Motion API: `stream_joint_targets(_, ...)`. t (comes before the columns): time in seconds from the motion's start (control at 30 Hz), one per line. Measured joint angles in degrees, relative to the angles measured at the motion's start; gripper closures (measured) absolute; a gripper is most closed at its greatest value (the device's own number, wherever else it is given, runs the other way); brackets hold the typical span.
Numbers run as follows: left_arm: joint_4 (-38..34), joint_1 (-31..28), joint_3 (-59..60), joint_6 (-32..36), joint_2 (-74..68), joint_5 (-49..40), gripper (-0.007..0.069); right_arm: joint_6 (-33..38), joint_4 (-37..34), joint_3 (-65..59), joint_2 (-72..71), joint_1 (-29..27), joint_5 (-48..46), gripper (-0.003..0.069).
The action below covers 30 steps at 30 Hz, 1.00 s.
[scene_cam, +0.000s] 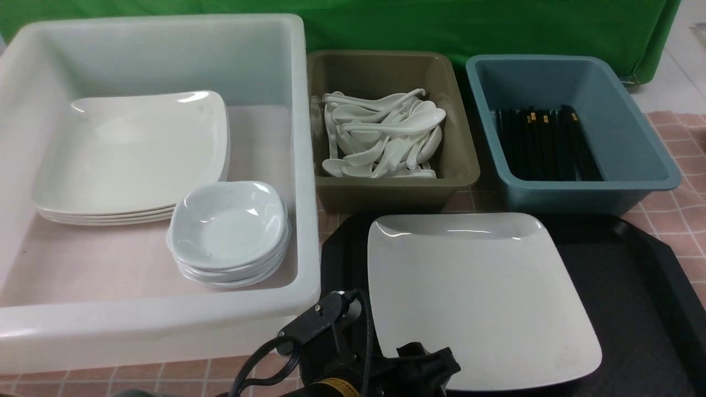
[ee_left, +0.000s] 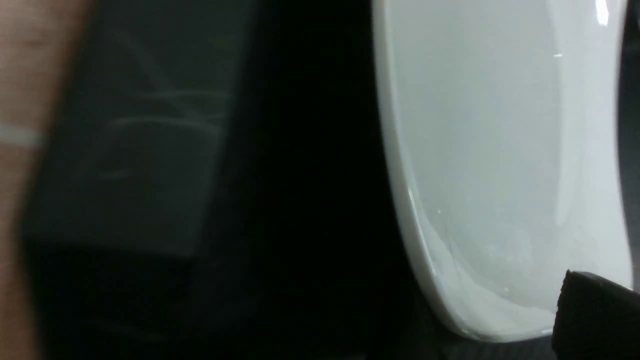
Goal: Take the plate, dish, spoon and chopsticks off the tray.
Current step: Use the left arm to grab a plate from the dinner plate
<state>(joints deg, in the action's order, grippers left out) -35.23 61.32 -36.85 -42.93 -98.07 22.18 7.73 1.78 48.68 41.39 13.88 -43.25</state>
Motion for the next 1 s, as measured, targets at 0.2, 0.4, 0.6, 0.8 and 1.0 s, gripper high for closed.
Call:
stream_joint_targets(0.2,3.29,-0.31,-0.05,-3.39,-0.20,-1.27,0.0249,-0.06,-0.03,0.00,0.00,0.00,0.00,0.0629)
stream_joint_targets(0.4,-0.64,-1.12,-0.23,-2.97,-2.53,-0.44,0.0249,-0.06,-0.03,0.00,0.00,0.00,0.00,0.0629)
stream_joint_targets(0.6,-2.28,-2.00,-0.41,-2.62,-3.52,0.41,0.0249,-0.06,-0.03,0.00,0.00,0.00,0.00,0.0629)
stream_joint_targets(0.8,-1.55,-2.60,-0.53,-2.37,-5.00,4.69,0.0249,-0.06,-0.03,0.00,0.00,0.00,0.00,0.0629)
stream_joint_targets(1.0,-3.08,-4.10,-0.58,-2.73,-7.73,10.46,0.0263,-0.06,-0.19,0.00,0.00,0.00,0.00,0.0629)
